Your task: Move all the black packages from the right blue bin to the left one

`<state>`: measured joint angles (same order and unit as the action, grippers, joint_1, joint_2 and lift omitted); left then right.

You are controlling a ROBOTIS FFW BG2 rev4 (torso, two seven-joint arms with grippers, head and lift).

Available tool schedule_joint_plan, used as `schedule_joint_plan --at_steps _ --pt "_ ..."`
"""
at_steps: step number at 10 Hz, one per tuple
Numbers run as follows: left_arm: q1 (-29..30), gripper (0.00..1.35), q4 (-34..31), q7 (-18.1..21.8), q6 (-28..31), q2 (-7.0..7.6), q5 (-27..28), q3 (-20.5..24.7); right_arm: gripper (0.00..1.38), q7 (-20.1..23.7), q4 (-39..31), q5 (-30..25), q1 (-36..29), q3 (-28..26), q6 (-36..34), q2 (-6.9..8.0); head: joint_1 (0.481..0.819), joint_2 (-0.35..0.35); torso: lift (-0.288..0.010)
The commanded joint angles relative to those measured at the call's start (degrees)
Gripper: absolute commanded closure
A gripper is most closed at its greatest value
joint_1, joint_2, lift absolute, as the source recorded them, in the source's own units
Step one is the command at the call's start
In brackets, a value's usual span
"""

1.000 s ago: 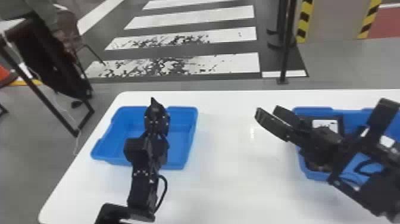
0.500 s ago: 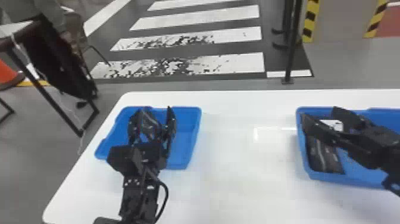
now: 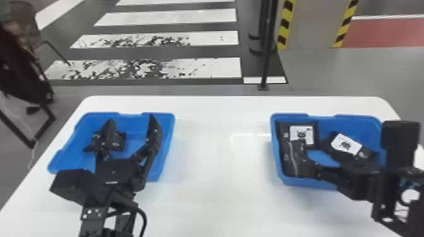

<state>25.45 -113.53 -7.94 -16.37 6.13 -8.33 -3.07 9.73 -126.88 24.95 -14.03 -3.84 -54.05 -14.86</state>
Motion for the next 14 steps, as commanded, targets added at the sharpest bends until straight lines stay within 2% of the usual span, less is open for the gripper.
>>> schedule_joint_plan --at_steps 1,5,9,13,14 --pt "0.3 0.29 -0.3 0.1 0.1 0.02 -0.4 -0.2 0.13 -1.5 0.5 -1.5 2.6 0.5 -6.1 0.00 0.695 0.068 -0.175" --pt "0.6 0.29 -0.3 0.2 0.1 0.11 -0.4 -0.1 0.13 -3.1 7.8 -0.8 8.3 1.8 -9.4 -0.17 0.695 0.043 -0.175" --pt "0.4 0.30 -0.3 0.3 0.3 0.11 -0.4 -0.1 0.13 -3.1 13.7 1.3 12.8 4.6 -9.7 -0.52 0.695 0.059 -0.175" --pt "-0.1 0.29 -0.3 0.5 0.9 0.20 -0.5 0.2 0.14 -3.4 15.3 2.0 15.4 5.4 -15.0 -0.61 0.695 0.068 -0.175" --pt "-0.1 0.29 -0.3 0.6 1.0 0.20 -0.6 0.1 0.30 -3.4 16.3 3.0 16.3 5.8 -16.4 -0.70 0.695 0.071 -0.175"
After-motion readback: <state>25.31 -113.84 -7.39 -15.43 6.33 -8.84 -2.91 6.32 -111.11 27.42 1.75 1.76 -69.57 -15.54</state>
